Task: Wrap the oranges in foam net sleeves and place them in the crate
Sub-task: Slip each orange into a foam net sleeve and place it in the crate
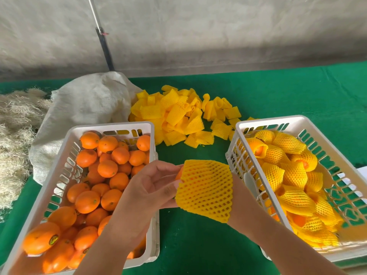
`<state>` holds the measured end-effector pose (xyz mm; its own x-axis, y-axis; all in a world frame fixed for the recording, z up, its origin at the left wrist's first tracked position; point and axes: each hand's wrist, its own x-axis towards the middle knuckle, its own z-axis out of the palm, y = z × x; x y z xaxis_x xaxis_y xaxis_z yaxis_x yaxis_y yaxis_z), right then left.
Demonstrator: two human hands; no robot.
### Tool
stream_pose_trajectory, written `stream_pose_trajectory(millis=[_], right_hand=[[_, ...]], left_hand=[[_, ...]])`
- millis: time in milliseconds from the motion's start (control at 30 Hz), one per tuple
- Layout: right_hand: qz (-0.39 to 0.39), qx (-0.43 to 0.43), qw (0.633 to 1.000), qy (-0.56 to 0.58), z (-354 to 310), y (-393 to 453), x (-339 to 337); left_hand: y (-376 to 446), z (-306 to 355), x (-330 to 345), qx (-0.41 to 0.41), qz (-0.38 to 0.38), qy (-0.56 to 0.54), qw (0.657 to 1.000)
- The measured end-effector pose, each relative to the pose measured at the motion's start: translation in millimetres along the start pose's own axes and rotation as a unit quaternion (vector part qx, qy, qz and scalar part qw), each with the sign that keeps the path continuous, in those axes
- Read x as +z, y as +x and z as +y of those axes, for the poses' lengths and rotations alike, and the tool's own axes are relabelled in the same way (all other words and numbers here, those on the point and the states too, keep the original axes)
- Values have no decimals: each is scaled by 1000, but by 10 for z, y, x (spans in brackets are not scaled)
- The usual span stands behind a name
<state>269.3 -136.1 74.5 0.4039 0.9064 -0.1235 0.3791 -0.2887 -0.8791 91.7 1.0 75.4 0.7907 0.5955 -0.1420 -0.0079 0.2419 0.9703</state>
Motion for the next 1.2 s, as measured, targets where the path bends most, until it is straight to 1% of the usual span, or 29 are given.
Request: stream_pose_trajectory(millis=[100, 167, 267, 333, 400, 500, 600, 667, 767, 867, 900, 933, 1033, 1100, 1200], right_hand=[[-2, -4, 998, 57, -14, -12, -10], [-19, 0, 995, 98, -51, -30, -18], [-44, -37, 990, 131, -132, -75, -17], [-64, -62, 989, 119, -212, -111, -21], [-71, -66, 989, 111, -209, -108, -27], [-82, -70, 989, 105, -220, -81, -35], [-84, -75, 988, 108, -226, -83, -56], [-99, -70, 985, 119, -225, -89, -72], [-105, -113, 984, 93, -287, -123, -86], [-113, -127, 983, 62, -340, -162, -102], [-117, -121, 984, 57, -339, -161, -108], [-122, -110, 985, 51, -333, -152, -119], [-121, -79, 989, 25, -268, -86, -160], [-122, -45, 991, 6, -198, -22, -195], [-149, -2, 988, -42, -169, 14, -298]], left_hand=[[-29, -10, -18, -47, -18, -10, 999], [-54, -9, -14, -93, -61, -49, 993], [-76, 7, -39, -134, -122, -115, 977], [-64, 5, -37, -167, -123, -152, 966], [-54, -16, -11, -194, -105, -179, 959], [-53, -17, 28, -180, -105, -178, 962], [-63, 27, 26, -163, -114, -138, 970], [-68, 45, 33, -158, -113, -117, 974], [-81, 60, 58, -152, -116, -88, 978], [-83, 50, 35, -151, -142, -56, 977], [-75, 42, 29, -155, -139, -52, 977], [-67, 28, 25, -160, -120, -45, 979], [-19, -31, 8, -174, -12, -47, 984], [-3, -58, 9, -171, 41, -39, 984], [-6, -73, 22, -168, 80, 17, 982]])
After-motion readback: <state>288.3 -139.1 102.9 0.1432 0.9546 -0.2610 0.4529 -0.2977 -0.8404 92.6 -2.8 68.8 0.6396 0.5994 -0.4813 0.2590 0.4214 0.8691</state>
